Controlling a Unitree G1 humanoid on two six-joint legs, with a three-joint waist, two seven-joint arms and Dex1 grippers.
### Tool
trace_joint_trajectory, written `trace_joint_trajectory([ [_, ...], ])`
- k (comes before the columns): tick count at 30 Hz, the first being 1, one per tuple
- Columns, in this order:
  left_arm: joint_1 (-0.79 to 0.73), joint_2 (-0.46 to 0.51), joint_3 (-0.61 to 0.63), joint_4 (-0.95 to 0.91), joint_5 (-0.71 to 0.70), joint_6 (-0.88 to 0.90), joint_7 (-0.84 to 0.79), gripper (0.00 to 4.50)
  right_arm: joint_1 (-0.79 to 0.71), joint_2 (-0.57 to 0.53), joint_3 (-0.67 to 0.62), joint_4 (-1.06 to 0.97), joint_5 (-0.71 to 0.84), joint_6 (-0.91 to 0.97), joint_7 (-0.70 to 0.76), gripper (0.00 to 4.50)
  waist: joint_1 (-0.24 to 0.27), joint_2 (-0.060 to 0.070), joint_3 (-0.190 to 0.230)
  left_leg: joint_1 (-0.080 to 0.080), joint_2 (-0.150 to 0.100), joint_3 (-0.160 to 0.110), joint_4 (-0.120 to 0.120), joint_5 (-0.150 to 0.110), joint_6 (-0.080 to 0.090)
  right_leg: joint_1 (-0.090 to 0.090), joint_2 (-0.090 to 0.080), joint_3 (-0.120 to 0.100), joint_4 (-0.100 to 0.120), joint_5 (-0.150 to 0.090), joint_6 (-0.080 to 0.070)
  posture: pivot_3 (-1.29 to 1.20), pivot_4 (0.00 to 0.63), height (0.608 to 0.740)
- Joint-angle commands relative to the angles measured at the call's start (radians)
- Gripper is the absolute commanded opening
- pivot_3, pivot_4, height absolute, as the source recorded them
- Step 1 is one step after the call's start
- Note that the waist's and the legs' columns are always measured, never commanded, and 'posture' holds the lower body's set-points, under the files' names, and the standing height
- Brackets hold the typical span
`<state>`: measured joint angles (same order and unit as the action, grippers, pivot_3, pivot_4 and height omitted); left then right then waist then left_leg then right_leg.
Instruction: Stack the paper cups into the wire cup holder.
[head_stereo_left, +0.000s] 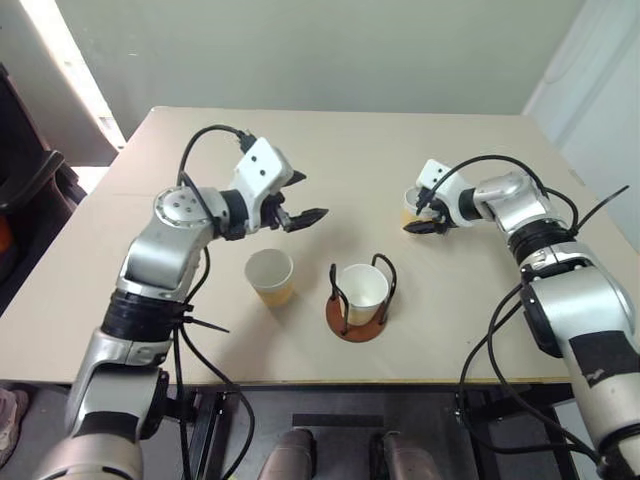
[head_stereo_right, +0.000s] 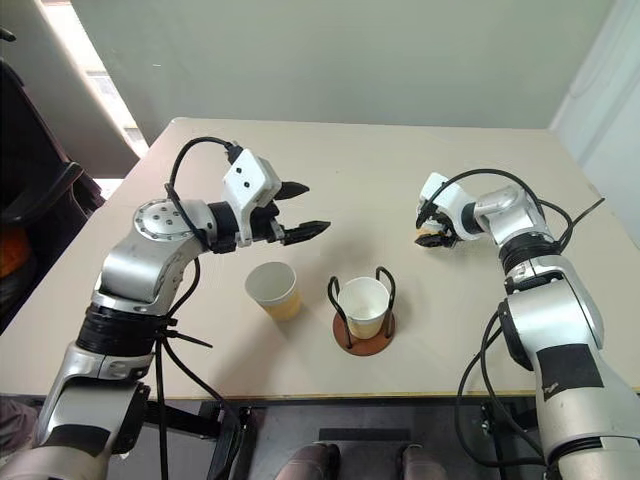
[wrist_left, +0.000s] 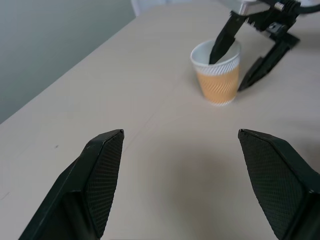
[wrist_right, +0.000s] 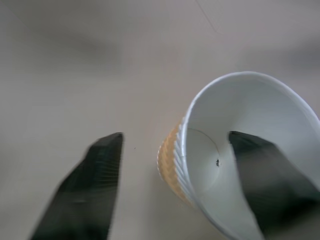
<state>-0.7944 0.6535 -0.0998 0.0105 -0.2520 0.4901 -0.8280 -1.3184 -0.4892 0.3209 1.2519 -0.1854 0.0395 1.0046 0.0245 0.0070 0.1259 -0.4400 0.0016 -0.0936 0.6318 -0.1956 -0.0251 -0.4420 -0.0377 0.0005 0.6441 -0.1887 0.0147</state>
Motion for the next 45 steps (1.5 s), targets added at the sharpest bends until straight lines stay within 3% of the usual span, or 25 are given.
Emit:
trace_joint_trajectory([
  [1,0.010,0.021,0.039,-0.062,-0.001,0.008,0.001,3.93,-0.008,-0.008,-0.023,-0.013,-0.014,-0.028,0.007,2.02,0.003,0.000,0.000,0.000,0.000,0.000,0.000,0.000,0.001,0.000,0.000,0.000,0.000,0.000,0.000,0.00,0.150,0.740],
  [5,0.027,0.029,0.048,-0.077,0.002,0.014,0.007,3.93,-0.018,-0.021,-0.034,-0.023,-0.011,-0.035,0.026,0.52,0.004,0.000,0.000,0.001,0.000,0.000,0.000,-0.003,0.009,0.000,-0.001,0.000,0.000,-0.001,-0.001,0.00,0.150,0.740],
  [7,0.033,0.035,0.051,-0.085,-0.005,0.015,-0.005,3.93,-0.017,-0.036,-0.036,-0.047,-0.004,-0.045,0.090,0.02,0.004,0.000,0.000,0.002,0.000,0.000,0.000,-0.002,0.008,0.000,-0.001,0.000,0.001,0.000,-0.001,0.00,0.150,0.740],
  [12,0.054,0.088,0.074,-0.103,-0.032,-0.005,-0.078,3.93,-0.007,-0.110,-0.135,-0.352,0.160,0.009,0.369,0.02,0.000,0.001,0.000,0.002,0.000,0.000,-0.001,-0.001,0.006,0.000,-0.001,0.000,0.002,0.000,-0.001,0.00,0.150,0.740],
  [16,0.082,0.131,0.094,-0.142,-0.064,0.003,-0.135,3.93,0.088,-0.191,-0.195,-0.857,0.381,0.326,0.551,0.02,-0.004,0.000,0.000,0.002,0.000,0.000,-0.001,0.001,0.005,0.000,0.000,-0.001,0.001,-0.002,-0.003,0.00,0.150,0.740],
  [19,0.107,0.158,0.104,-0.172,-0.089,0.016,-0.171,3.93,0.181,-0.254,-0.197,-1.171,0.520,0.512,0.604,0.02,-0.004,-0.001,-0.001,0.002,0.000,0.000,-0.001,0.004,-0.002,0.001,0.001,-0.002,0.000,-0.004,-0.004,0.00,0.150,0.740],
  [22,0.132,0.183,0.102,-0.201,-0.114,0.026,-0.209,3.93,0.260,-0.302,-0.158,-1.360,0.572,0.580,0.606,0.02,-0.003,-0.001,-0.001,0.002,0.000,0.000,0.000,0.003,-0.002,0.002,0.001,-0.001,0.000,-0.005,-0.003,0.00,0.150,0.740],
  [31,0.158,0.210,0.107,-0.237,-0.138,0.050,-0.232,3.93,0.301,-0.276,-0.063,-1.429,0.525,0.548,0.534,0.02,-0.010,-0.001,0.000,0.005,0.000,-0.001,-0.001,0.009,0.011,0.003,0.001,0.000,0.002,-0.004,-0.009,0.00,0.150,0.740],
  [41,0.202,0.226,0.119,-0.298,-0.144,0.079,-0.212,3.93,0.298,-0.249,0.029,-1.359,0.430,0.426,0.530,0.02,-0.010,-0.001,-0.001,0.005,0.000,-0.001,0.000,0.012,0.013,0.004,0.000,0.000,0.002,-0.003,-0.011,0.00,0.150,0.740],
  [45,0.221,0.247,0.128,-0.300,-0.134,0.068,-0.207,3.93,0.294,-0.245,0.043,-1.338,0.410,0.396,0.541,0.98,-0.010,-0.001,-0.001,0.005,0.000,-0.001,-0.001,0.010,0.013,0.003,0.000,0.000,0.002,-0.002,-0.010,0.00,0.150,0.740],
])
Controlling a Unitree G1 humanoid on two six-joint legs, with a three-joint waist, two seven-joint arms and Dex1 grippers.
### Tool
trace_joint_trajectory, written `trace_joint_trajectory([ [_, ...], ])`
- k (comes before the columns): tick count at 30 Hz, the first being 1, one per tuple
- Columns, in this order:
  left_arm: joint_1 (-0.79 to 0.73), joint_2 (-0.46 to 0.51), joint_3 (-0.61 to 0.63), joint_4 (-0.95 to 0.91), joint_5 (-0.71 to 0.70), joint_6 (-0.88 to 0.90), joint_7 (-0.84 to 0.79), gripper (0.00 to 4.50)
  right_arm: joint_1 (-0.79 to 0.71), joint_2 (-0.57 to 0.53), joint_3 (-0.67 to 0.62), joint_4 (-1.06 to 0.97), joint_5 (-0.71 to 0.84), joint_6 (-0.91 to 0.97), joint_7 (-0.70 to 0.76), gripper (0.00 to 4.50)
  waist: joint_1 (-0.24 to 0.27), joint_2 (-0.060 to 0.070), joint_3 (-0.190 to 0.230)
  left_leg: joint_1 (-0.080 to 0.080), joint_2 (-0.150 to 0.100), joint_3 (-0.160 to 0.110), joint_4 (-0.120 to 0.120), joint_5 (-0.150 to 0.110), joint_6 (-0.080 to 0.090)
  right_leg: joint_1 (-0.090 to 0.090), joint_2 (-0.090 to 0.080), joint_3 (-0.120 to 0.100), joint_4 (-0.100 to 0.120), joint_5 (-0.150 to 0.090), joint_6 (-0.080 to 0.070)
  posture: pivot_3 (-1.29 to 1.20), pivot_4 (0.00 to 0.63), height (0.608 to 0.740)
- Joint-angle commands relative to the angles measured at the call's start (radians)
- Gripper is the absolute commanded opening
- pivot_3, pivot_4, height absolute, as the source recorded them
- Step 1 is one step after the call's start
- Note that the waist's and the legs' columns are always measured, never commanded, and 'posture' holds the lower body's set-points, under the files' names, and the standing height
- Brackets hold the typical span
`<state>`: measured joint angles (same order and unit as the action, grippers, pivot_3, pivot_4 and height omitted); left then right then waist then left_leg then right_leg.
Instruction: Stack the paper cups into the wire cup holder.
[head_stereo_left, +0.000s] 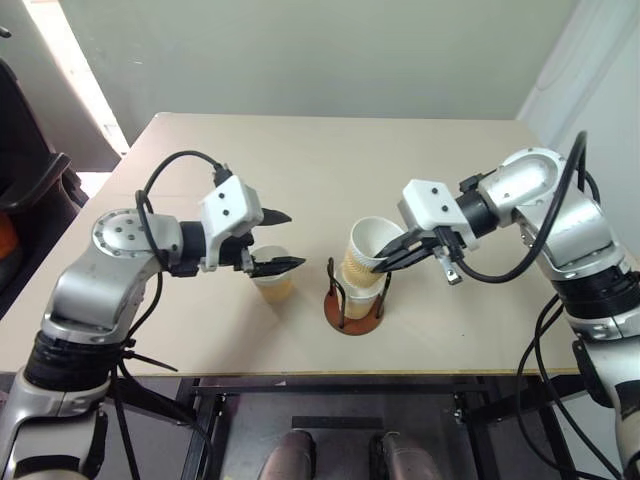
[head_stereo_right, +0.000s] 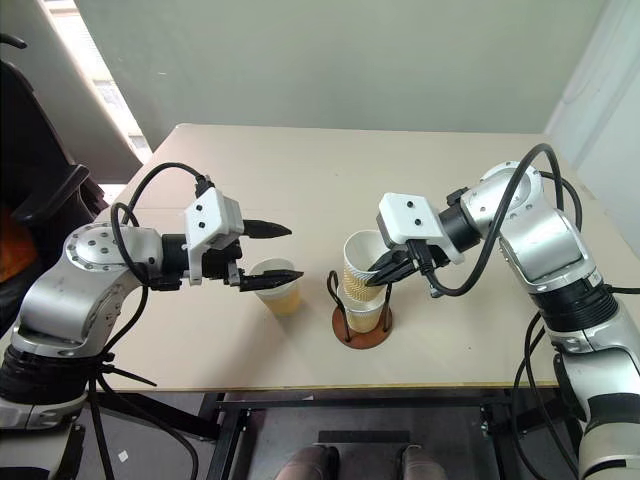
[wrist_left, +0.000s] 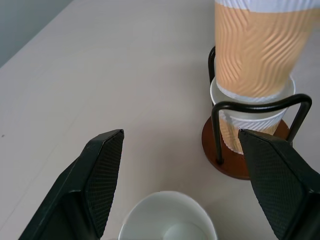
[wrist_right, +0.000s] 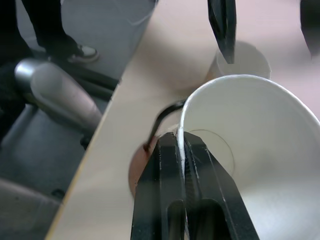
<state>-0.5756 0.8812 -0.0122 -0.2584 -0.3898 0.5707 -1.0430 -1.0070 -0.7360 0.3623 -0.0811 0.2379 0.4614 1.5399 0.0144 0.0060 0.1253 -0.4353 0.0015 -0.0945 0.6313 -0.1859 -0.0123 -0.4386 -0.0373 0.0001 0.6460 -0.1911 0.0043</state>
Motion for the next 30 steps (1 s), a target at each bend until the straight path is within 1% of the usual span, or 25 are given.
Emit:
trace_joint_trajectory([
  [1,0.000,0.020,0.041,-0.025,0.010,-0.016,0.018,3.93,-0.018,0.003,0.005,-0.001,-0.018,-0.033,0.008,1.31,0.000,0.000,0.000,0.000,0.000,0.000,0.000,0.000,0.000,0.000,0.000,0.000,0.000,0.000,0.000,0.00,0.150,0.740],
  [6,-0.022,0.018,0.041,0.003,0.018,-0.024,0.037,3.93,-0.035,0.020,-0.004,0.018,-0.026,-0.048,-0.004,3.09,0.000,0.000,0.000,0.000,0.000,0.000,0.000,-0.001,0.000,0.000,0.000,0.000,-0.001,0.000,0.000,0.00,0.150,0.740],
  [9,-0.028,0.048,0.035,0.020,0.038,-0.043,0.018,3.93,-0.055,0.024,-0.041,0.046,-0.011,-0.047,-0.013,4.13,0.000,0.000,0.000,0.000,0.000,0.000,0.000,-0.001,0.000,0.000,0.000,0.000,0.000,0.000,0.000,0.00,0.150,0.740],
  [12,-0.028,0.102,0.036,0.035,0.037,-0.056,-0.042,3.93,-0.078,0.031,-0.096,0.071,0.043,-0.010,-0.020,4.13,-0.001,0.000,0.000,0.000,0.000,0.000,0.000,-0.001,0.000,0.000,0.000,0.000,0.000,0.000,0.000,0.00,0.150,0.740],
  [14,-0.013,0.174,-0.003,0.048,0.070,-0.097,-0.124,3.93,-0.076,0.051,-0.159,0.059,0.134,0.055,-0.028,4.13,-0.001,0.000,0.000,0.000,0.000,0.000,0.000,-0.001,-0.001,-0.001,0.000,0.000,0.000,0.000,-0.001,0.00,0.150,0.740],
  [16,-0.009,0.204,-0.042,0.066,0.086,-0.121,-0.180,3.93,-0.062,0.070,-0.193,0.029,0.201,0.119,-0.039,4.13,-0.001,0.000,0.000,-0.001,0.000,-0.001,-0.001,-0.002,-0.002,-0.001,0.000,0.000,-0.001,-0.001,-0.001,0.00,0.150,0.740],
  [17,-0.008,0.206,-0.054,0.068,0.084,-0.128,-0.201,3.93,-0.051,0.073,-0.195,0.014,0.209,0.130,-0.046,4.13,-0.001,0.000,0.000,0.000,-0.001,-0.001,-0.001,-0.002,-0.002,-0.001,0.000,0.001,-0.001,-0.001,-0.002,0.00,0.150,0.740],
  [20,-0.021,0.190,-0.095,0.081,0.098,-0.143,-0.232,3.93,-0.013,0.063,-0.169,-0.017,0.184,0.121,-0.067,4.13,0.003,0.000,0.000,-0.001,-0.001,-0.002,-0.001,-0.002,-0.002,-0.001,0.000,0.000,-0.001,-0.003,-0.003,0.00,0.150,0.740],
  [23,-0.050,0.143,-0.144,0.124,0.140,-0.154,-0.215,3.93,0.001,0.057,-0.159,-0.033,0.178,0.124,-0.076,4.13,0.003,0.000,0.000,-0.002,-0.001,-0.002,-0.001,-0.002,-0.002,-0.001,-0.001,0.000,-0.001,-0.003,-0.003,0.00,0.150,0.740],
  [27,-0.055,0.087,-0.221,0.210,0.242,-0.204,-0.190,3.93,0.006,0.055,-0.152,-0.032,0.154,0.127,-0.121,4.13,0.000,0.000,0.000,-0.001,-0.001,-0.002,-0.001,-0.002,-0.002,-0.002,-0.001,0.000,0.000,-0.002,-0.003,0.00,0.150,0.740],
  [30,-0.063,0.061,-0.229,0.244,0.266,-0.221,-0.185,3.93,0.008,0.050,-0.153,-0.035,0.152,0.130,-0.138,4.13,-0.002,0.000,0.000,-0.001,-0.001,-0.002,-0.001,-0.002,-0.002,-0.002,-0.001,0.000,0.001,-0.002,-0.003,0.00,0.150,0.740],
])
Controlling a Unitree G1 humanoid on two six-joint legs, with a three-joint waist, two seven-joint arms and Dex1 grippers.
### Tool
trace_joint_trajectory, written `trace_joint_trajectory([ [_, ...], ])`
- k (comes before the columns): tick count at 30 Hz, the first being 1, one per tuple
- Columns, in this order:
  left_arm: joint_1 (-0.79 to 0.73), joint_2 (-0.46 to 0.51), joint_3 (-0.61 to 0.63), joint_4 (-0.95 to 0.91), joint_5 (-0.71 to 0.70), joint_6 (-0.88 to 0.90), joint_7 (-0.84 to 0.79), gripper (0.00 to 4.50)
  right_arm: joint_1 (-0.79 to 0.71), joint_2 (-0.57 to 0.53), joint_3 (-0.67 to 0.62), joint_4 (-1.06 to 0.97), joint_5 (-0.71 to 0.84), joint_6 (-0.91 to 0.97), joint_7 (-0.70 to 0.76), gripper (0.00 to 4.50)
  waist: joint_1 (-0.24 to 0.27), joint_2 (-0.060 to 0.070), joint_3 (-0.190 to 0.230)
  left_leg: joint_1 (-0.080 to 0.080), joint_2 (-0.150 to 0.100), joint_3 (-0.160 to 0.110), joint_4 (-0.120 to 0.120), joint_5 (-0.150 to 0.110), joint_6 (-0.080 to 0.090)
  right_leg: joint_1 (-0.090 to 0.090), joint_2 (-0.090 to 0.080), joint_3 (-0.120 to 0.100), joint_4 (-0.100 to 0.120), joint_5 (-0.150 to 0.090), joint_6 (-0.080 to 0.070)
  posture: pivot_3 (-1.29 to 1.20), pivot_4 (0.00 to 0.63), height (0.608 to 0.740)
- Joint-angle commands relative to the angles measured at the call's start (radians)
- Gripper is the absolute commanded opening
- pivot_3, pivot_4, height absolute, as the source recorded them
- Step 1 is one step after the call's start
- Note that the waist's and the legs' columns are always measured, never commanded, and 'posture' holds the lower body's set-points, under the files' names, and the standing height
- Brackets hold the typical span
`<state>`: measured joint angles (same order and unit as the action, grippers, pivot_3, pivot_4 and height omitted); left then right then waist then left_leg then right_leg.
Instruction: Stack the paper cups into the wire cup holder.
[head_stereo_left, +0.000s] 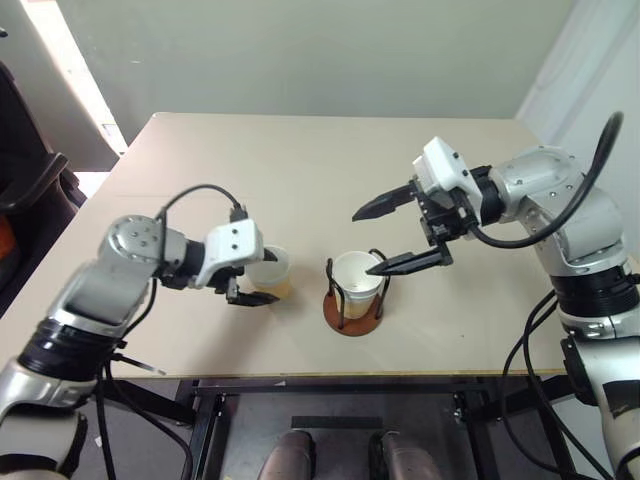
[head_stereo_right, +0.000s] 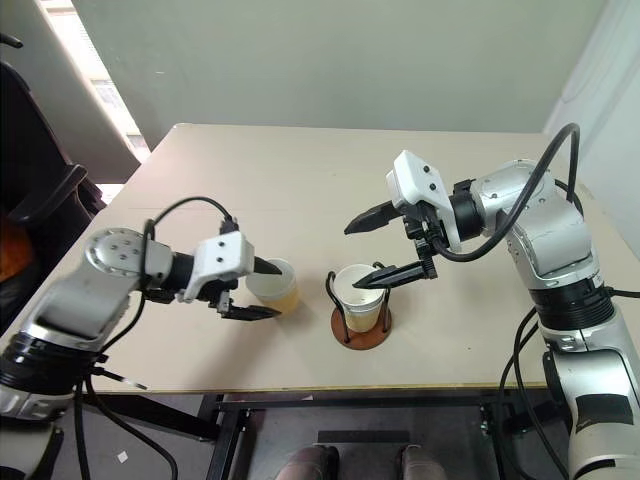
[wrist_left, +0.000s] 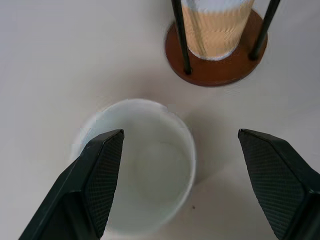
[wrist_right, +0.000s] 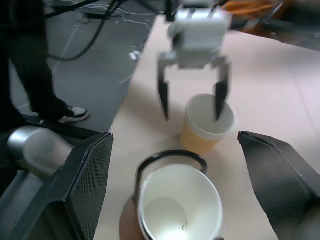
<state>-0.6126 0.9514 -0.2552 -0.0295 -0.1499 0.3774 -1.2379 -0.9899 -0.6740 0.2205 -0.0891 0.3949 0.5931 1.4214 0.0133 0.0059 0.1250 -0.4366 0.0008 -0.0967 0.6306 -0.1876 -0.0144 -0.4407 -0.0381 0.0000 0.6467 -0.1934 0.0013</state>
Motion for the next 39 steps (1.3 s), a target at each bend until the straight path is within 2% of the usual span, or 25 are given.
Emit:
trace_joint_trajectory([
  [1,-0.029,-0.019,0.018,0.024,0.024,-0.025,0.010,3.55,-0.008,-0.015,-0.013,-0.029,-0.005,-0.002,-0.022,4.17,-0.001,0.000,0.000,0.000,0.000,0.000,0.000,0.000,0.000,0.000,0.000,0.000,0.000,0.000,0.000,0.00,0.150,0.740],
  [2,-0.031,-0.026,0.021,0.030,0.024,-0.024,0.009,3.39,-0.008,-0.016,-0.014,-0.029,-0.005,-0.001,-0.024,4.17,0.000,0.000,0.000,0.000,0.000,0.000,0.000,0.000,0.000,0.000,0.000,0.000,0.000,0.000,0.000,0.00,0.150,0.740],
  [4,-0.029,-0.028,0.030,0.027,0.010,-0.028,-0.018,2.76,-0.007,-0.021,-0.015,-0.029,-0.006,-0.001,-0.029,4.17,0.000,0.000,0.000,-0.001,0.000,0.000,0.000,0.000,0.000,0.000,0.000,0.000,-0.001,0.000,0.000,0.00,0.150,0.740],
  [8,-0.034,-0.019,0.060,0.003,-0.029,-0.026,-0.057,1.32,-0.008,-0.047,-0.028,-0.019,-0.002,0.001,-0.027,4.17,0.000,0.000,0.000,-0.001,0.000,0.000,0.000,0.000,0.000,0.000,0.000,0.000,-0.001,0.001,0.001,0.00,0.150,0.740],
  [9,-0.034,-0.015,0.067,-0.003,-0.040,-0.024,-0.068,1.08,-0.008,-0.054,-0.033,-0.021,0.007,0.006,-0.022,4.17,0.000,0.000,0.000,-0.001,0.000,0.000,0.000,0.000,0.000,0.000,0.000,0.000,-0.001,0.001,0.001,0.00,0.150,0.740],
  [11,-0.031,-0.007,0.078,-0.014,-0.058,-0.019,-0.089,0.27,-0.004,-0.071,-0.042,-0.024,0.025,0.012,-0.007,4.17,0.000,0.000,0.000,-0.001,0.000,0.000,0.000,0.000,0.000,0.000,0.000,0.000,-0.001,0.001,0.002,0.00,0.150,0.740],
  [12,-0.028,-0.004,0.085,-0.020,-0.071,-0.012,-0.102,0.04,-0.002,-0.078,-0.046,-0.024,0.031,0.011,-0.002,4.17,0.000,0.000,0.000,-0.001,0.000,0.000,0.000,0.000,0.000,0.000,0.000,0.000,-0.001,0.001,0.002,0.00,0.150,0.740],
  [17,-0.022,0.026,0.131,-0.107,-0.154,0.004,-0.170,0.04,0.007,-0.122,-0.084,-0.002,0.046,0.006,0.005,4.17,0.000,0.000,0.000,-0.001,-0.001,0.000,0.000,0.000,0.001,0.000,0.000,0.000,-0.001,0.001,0.002,0.00,0.150,0.740],
  [20,-0.196,-0.002,0.212,-0.101,-0.280,0.044,-0.201,0.04,0.055,-0.204,-0.141,-0.017,0.081,0.016,0.051,4.17,0.016,-0.004,0.001,-0.003,0.000,-0.001,0.000,0.001,0.001,0.000,0.000,-0.002,-0.001,0.001,0.002,0.00,0.150,0.740],
  [26,-0.454,-0.095,0.209,-0.017,-0.400,0.037,-0.333,0.04,0.137,-0.307,-0.244,-0.034,0.173,0.058,0.091,4.17,0.018,-0.001,0.000,-0.005,-0.004,0.002,0.003,0.000,0.003,0.000,-0.003,0.001,-0.004,0.003,0.007,0.00,0.150,0.740],
  [30,-0.509,-0.126,0.092,-0.026,-0.500,0.028,-0.377,0.04,0.188,-0.345,-0.285,-0.075,0.219,0.085,0.090,4.17,0.011,-0.001,0.000,-0.005,-0.003,0.003,0.003,0.001,0.004,0.001,-0.003,0.001,-0.004,0.008,0.020,0.00,0.150,0.740],
  [33,-0.522,-0.115,-0.040,-0.004,-0.483,-0.054,-0.377,0.04,0.215,-0.357,-0.306,-0.101,0.238,0.103,0.063,4.17,0.008,-0.001,0.000,-0.004,-0.003,0.003,0.003,0.001,0.004,0.001,-0.003,0.001,-0.004,0.008,0.023,0.00,0.150,0.740],
  [39,-0.550,-0.186,-0.137,0.129,-0.376,-0.177,-0.377,0.04,0.281,-0.390,-0.365,-0.185,0.286,0.153,0.001,4.17,0.008,-0.001,0.000,-0.006,-0.002,0.003,0.007,0.002,0.007,0.002,-0.003,0.001,-0.004,0.008,0.025,0.00,0.150,0.740],
])
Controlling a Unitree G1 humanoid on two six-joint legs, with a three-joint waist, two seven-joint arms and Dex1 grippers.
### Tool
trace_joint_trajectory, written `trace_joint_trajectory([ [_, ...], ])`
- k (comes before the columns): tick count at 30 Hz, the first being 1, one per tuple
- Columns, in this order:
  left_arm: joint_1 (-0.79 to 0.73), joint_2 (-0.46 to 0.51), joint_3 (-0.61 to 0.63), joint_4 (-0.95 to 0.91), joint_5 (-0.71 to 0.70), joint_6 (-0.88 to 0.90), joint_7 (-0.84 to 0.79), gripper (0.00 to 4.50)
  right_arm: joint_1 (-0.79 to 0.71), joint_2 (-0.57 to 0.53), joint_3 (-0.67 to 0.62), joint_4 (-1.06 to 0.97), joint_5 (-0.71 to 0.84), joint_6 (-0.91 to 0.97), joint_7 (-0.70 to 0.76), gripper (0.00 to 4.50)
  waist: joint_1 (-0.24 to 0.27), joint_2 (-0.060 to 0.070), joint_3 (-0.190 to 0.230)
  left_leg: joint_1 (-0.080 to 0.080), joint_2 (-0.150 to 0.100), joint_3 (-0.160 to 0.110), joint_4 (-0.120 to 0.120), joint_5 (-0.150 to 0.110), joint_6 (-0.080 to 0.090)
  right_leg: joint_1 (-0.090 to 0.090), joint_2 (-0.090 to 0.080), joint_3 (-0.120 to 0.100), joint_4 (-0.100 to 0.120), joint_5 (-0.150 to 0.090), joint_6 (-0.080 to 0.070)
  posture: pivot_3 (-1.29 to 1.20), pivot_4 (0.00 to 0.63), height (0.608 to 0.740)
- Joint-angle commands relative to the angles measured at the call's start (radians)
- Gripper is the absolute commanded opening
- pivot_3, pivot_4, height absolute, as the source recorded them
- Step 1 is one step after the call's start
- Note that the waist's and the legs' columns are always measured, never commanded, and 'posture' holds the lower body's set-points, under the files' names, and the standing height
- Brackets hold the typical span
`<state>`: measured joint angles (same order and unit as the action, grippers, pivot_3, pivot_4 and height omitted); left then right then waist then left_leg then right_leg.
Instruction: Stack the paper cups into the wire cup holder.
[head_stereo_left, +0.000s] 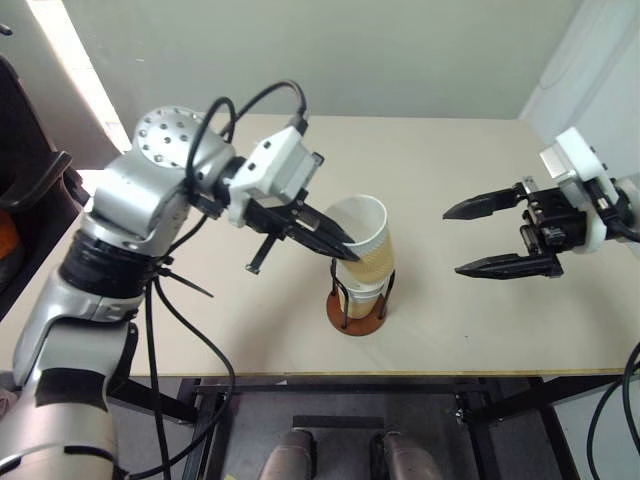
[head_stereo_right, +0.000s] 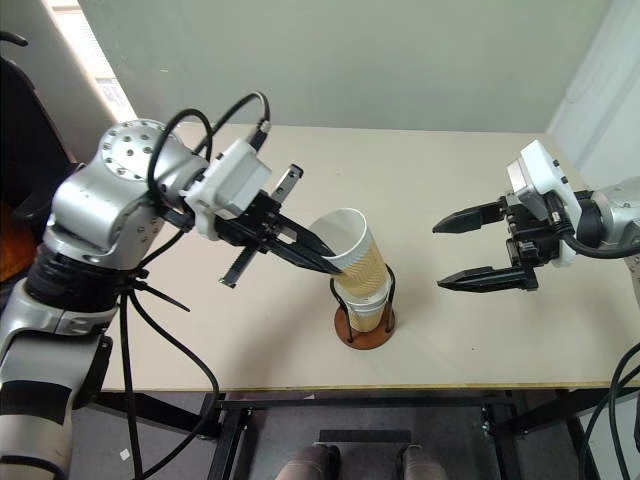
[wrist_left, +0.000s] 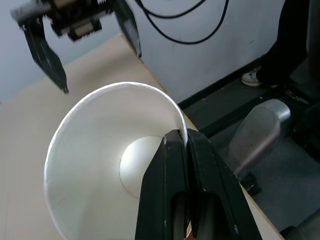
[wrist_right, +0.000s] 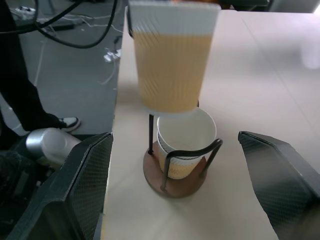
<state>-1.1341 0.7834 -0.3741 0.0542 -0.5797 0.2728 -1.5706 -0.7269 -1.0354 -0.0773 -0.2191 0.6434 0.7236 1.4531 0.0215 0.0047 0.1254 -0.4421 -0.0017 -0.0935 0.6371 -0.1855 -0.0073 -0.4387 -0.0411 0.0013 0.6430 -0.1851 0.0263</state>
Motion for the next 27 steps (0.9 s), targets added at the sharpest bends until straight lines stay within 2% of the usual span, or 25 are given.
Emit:
trace_joint_trajectory([
  [1,-0.028,-0.032,-0.029,0.068,0.080,-0.099,-0.044,0.04,0.034,-0.038,-0.080,-0.069,0.044,0.031,-0.042,4.17,0.000,0.000,0.000,0.000,0.000,0.000,0.001,0.000,0.001,0.001,0.000,0.000,0.000,0.000,0.000,0.00,0.150,0.740],
  [10,-0.027,-0.044,-0.093,0.111,0.117,-0.160,-0.044,0.04,0.080,-0.071,-0.113,-0.112,0.082,0.053,-0.092,4.17,0.003,0.000,0.000,-0.006,-0.001,0.000,0.010,-0.005,0.007,0.002,0.000,0.000,-0.005,0.002,0.006,0.00,0.150,0.740],
  [17,-0.016,-0.048,-0.108,0.104,0.126,-0.176,-0.044,0.04,0.042,-0.053,-0.101,-0.060,0.051,0.028,-0.169,4.17,0.004,0.000,0.000,-0.009,-0.001,0.000,0.011,-0.006,0.008,0.002,0.000,0.000,-0.009,0.003,0.009,0.00,0.150,0.740],
  [27,-0.017,-0.065,-0.121,0.115,0.158,-0.165,-0.044,0.04,0.058,-0.069,-0.096,-0.072,0.081,0.030,-0.139,4.17,0.007,0.000,0.000,-0.010,-0.001,0.000,0.012,-0.006,0.010,0.002,0.000,0.000,-0.012,0.005,0.010,0.00,0.150,0.740],
])
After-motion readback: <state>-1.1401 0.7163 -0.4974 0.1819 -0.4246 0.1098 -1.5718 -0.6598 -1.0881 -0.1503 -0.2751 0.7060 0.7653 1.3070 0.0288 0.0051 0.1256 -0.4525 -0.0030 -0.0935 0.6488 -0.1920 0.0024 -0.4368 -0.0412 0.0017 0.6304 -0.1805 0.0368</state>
